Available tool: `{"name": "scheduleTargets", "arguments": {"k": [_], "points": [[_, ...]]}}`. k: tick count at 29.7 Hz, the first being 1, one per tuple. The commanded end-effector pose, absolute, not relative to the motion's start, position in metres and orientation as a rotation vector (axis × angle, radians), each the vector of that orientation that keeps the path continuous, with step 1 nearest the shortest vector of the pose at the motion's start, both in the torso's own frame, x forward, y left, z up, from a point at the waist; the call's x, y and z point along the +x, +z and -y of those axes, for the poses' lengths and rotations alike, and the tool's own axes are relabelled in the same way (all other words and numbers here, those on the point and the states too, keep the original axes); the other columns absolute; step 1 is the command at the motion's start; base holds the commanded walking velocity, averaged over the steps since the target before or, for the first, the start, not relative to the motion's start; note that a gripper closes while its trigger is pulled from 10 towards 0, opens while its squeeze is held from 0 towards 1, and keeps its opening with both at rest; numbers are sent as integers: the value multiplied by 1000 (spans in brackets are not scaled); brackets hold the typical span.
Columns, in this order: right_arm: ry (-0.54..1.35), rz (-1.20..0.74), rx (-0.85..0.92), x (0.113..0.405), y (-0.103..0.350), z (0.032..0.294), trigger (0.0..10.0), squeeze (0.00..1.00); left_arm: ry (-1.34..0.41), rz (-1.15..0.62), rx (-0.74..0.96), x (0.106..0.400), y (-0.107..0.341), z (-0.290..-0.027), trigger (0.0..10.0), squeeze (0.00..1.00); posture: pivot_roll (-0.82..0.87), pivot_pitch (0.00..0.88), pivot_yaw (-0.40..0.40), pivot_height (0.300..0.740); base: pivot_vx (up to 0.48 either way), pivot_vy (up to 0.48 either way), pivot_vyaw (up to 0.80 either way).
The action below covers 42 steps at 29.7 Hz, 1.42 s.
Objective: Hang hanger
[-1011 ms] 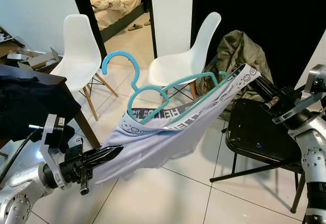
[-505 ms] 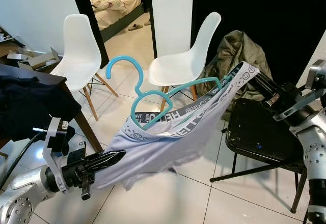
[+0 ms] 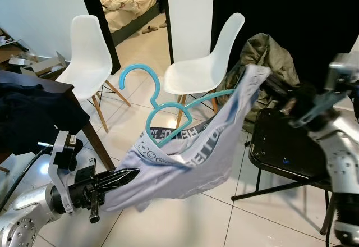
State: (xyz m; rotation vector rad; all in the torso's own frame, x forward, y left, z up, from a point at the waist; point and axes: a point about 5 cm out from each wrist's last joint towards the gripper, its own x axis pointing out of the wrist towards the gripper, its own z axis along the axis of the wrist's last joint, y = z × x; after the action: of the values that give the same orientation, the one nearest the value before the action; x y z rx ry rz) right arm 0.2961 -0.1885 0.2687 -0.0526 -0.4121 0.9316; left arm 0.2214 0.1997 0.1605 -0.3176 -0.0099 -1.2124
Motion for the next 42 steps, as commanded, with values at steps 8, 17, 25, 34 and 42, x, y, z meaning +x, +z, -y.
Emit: {"name": "scheduleTargets", "arguments": {"k": [8,17,25,34,42], "points": [[1102,317,-115,281,244,138,0,0,-1234,-11,-291,221,159,-197,10000,0,-11,77,85,740,0,0,0],[1173,288,-173,274,242,124,0,0,-1242,-22,-279,222,157,-196,10000,0,-18,78,80,740,0,0,0],[958,241,-315,288,252,178,0,0,-1252,-104,-181,217,157,-218,10000,0,-11,81,74,740,0,0,0],[776,223,-369,294,275,249,0,0,-1386,-217,-164,199,174,-246,10000,0,-6,84,67,740,0,0,0],[944,238,-292,289,272,222,0,0,-1491,-305,-114,194,179,-249,10000,0,-5,83,66,740,0,0,0]]}}
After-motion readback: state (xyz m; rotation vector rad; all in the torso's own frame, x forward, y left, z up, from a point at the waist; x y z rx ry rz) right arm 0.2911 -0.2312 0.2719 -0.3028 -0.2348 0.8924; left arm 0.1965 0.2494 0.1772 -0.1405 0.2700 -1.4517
